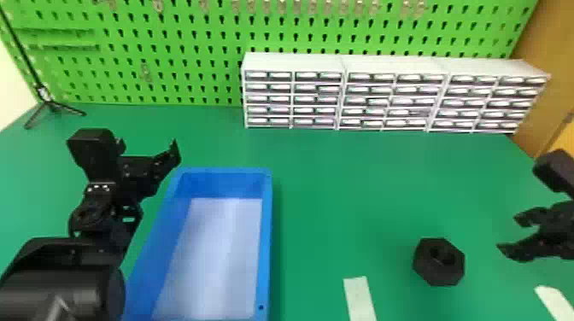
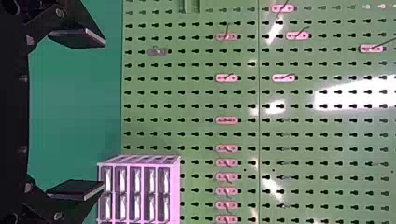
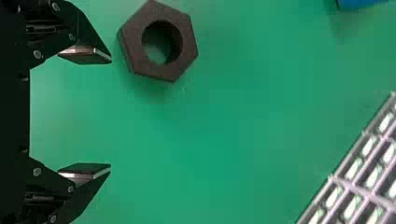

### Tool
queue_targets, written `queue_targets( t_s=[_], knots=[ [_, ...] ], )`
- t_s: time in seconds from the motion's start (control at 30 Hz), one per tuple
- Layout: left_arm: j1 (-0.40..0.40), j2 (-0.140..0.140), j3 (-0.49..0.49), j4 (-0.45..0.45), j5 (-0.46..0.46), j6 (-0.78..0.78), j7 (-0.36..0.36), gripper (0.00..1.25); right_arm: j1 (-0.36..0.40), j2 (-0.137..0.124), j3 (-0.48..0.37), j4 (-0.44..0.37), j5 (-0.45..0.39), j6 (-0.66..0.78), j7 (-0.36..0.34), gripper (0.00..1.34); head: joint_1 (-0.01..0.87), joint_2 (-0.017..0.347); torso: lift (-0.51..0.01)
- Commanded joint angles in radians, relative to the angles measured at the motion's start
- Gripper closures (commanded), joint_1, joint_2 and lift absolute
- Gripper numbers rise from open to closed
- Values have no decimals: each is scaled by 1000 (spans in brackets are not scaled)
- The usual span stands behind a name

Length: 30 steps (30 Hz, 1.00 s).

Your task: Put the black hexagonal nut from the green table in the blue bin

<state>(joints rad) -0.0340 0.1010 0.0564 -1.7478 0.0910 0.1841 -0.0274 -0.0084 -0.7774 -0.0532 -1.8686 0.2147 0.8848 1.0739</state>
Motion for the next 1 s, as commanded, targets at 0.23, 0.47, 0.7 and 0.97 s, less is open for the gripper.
queue_targets(
  t_s=[0.23,0.47,0.7,0.97],
  knots=[
    [6,6,5,-4,3,0,0,202,31,6,35,-3,49,23,83,447,686,28,-96],
    [5,8,5,-6,3,0,0,202,4,-16,81,-1,94,40,115,447,686,28,-96],
    [5,8,3,-6,3,0,1,203,-7,-14,84,3,94,40,115,444,686,28,-96],
    [3,8,5,-6,1,0,1,203,-16,-8,82,8,89,42,115,443,686,28,-96]
  ],
)
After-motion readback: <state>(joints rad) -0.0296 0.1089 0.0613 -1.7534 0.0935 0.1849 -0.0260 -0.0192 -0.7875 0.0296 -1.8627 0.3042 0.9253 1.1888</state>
